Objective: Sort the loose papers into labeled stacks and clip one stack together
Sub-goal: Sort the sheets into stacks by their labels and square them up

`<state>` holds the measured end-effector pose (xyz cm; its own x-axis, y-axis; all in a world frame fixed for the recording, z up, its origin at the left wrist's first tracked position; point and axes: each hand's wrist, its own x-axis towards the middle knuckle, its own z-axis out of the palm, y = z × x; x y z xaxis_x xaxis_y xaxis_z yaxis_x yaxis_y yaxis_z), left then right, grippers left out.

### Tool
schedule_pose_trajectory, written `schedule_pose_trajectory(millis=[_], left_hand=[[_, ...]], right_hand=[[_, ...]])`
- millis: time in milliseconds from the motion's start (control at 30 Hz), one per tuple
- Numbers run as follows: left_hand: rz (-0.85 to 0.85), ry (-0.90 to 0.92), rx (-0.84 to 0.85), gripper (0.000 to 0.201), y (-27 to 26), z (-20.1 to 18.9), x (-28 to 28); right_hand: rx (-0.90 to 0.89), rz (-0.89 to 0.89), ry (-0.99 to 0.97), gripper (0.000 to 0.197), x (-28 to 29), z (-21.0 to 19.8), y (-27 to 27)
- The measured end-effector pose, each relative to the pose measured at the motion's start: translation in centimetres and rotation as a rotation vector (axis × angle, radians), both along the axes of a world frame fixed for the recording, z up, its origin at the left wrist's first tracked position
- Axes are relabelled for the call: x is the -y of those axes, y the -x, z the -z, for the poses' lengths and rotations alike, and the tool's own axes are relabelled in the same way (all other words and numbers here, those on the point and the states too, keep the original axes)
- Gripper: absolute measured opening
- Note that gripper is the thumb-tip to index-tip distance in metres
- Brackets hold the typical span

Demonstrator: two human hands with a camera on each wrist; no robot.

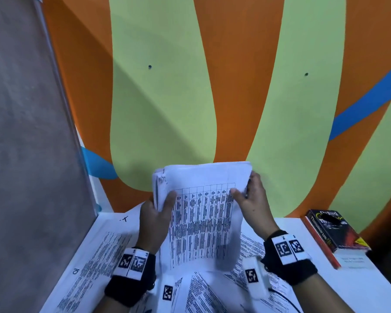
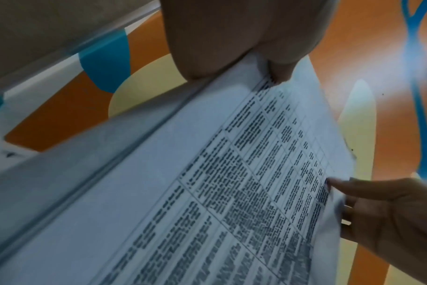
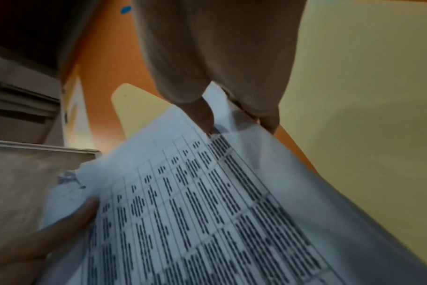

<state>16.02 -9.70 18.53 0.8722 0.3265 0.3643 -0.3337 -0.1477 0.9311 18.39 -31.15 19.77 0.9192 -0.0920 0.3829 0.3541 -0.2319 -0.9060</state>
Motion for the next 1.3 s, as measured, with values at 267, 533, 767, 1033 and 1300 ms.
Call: schedule_pose_trajectory(millis=[267,533,767,1033,1300], left_hand=[[0.024,-0.03,0.211,0.033,0.1,-3.3,-0.6],[0.001,-0.013,-0.08,0.03,0.0,2.7,-1.0],[-0.041,-0.079,-0.15,0.04,0.5,4.8,-2.4],[-0.301,-0.313,-0.012,0.043,1.1,5.5,-5.5],[-0.659,-0.214,-0.191,0.054,5.6,5.1,-13.2]], right_hand=[[0.169,0.091,0.027,0.027,-1.5,-2.5,1.1],[-0.112,-0.012,0.147,0.027,-2.8,5.1,1.8],[-0.111,-0.019,0.182,0.015,-4.5,6.5,1.3],[-0.657,0.06,0.149,0.055,-6.8,14.5,2.6],[-0.978,-0.074,-0.15,0.069,-9.1,16.3,4.3]])
